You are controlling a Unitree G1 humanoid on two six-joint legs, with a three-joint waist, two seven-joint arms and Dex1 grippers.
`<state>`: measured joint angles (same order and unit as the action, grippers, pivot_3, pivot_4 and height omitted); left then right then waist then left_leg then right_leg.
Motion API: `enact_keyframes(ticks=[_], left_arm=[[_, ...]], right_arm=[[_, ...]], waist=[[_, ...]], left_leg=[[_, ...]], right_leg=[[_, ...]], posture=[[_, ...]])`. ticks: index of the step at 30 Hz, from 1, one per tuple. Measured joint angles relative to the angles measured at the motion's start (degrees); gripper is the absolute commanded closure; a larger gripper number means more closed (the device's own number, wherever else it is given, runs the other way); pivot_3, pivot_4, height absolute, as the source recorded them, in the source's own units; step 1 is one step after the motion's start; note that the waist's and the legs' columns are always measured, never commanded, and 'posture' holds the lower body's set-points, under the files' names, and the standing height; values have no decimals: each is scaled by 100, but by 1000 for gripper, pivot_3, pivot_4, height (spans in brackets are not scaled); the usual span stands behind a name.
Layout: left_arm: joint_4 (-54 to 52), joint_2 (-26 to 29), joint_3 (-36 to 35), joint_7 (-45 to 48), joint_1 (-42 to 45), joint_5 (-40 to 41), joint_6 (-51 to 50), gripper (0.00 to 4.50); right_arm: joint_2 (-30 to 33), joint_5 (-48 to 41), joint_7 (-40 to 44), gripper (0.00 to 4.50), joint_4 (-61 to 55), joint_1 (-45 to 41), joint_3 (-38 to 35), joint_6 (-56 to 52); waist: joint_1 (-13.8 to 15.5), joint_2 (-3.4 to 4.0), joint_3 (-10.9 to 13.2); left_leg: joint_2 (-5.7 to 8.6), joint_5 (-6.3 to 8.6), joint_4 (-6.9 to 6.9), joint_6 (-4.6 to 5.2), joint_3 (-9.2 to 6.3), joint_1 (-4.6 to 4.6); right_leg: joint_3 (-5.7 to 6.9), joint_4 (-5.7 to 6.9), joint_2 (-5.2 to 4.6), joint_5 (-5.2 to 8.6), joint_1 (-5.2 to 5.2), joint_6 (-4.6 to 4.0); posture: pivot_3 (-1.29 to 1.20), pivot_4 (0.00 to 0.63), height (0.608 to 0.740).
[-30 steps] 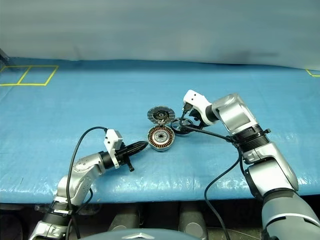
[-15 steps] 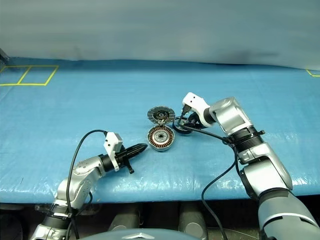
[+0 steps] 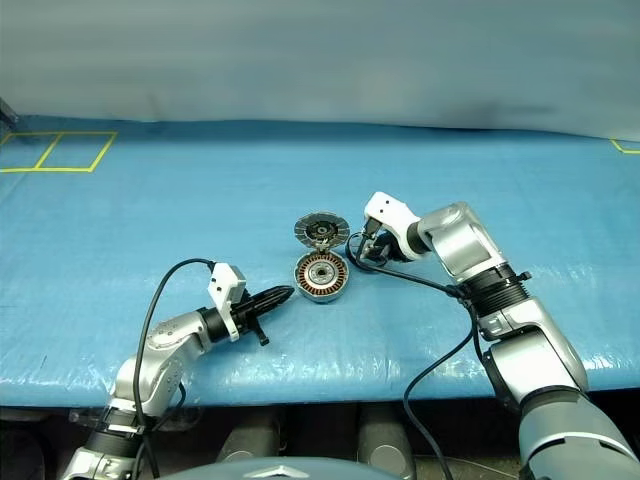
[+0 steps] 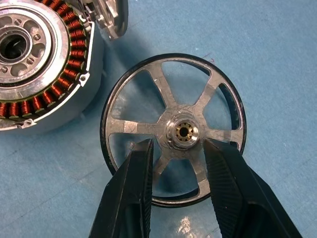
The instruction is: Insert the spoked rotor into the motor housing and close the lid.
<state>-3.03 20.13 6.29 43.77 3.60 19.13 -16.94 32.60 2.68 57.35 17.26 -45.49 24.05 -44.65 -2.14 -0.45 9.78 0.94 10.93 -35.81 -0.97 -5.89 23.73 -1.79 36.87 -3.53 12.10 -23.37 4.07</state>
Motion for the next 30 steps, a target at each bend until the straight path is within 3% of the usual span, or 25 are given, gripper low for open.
enact_keyframes(ticks=[2, 14, 30], left_arm=[[0, 8, -1, -2, 12, -15, 0, 4500], [0, 22, -38, -6, 19, -30, -5, 4500], [-13, 31, -119, 8, 82, -3, -27, 4500]], right_arm=[[-2, 64, -18, 3439, -49, 29, 30, 81], [-29, 67, -362, 3439, -595, 406, -282, -14], [390, -536, -1204, 3439, -3681, 2147, -1592, -959]], waist=[[-3, 1, -3], [2, 0, -4], [56, 0, -1]], left_leg=[[-1, 0, 0, 0, 3, -5], [-2, 0, -3, 0, 2, 2], [-3, 0, 0, 0, 5, 11]], right_leg=[[-2, 1, 0, 0, 4, 0], [-2, 1, 1, -1, -3, 0], [-2, -4, -1, 1, -11, 0]], posture=[[0, 150, 740], [0, 150, 740], [0, 150, 740]])
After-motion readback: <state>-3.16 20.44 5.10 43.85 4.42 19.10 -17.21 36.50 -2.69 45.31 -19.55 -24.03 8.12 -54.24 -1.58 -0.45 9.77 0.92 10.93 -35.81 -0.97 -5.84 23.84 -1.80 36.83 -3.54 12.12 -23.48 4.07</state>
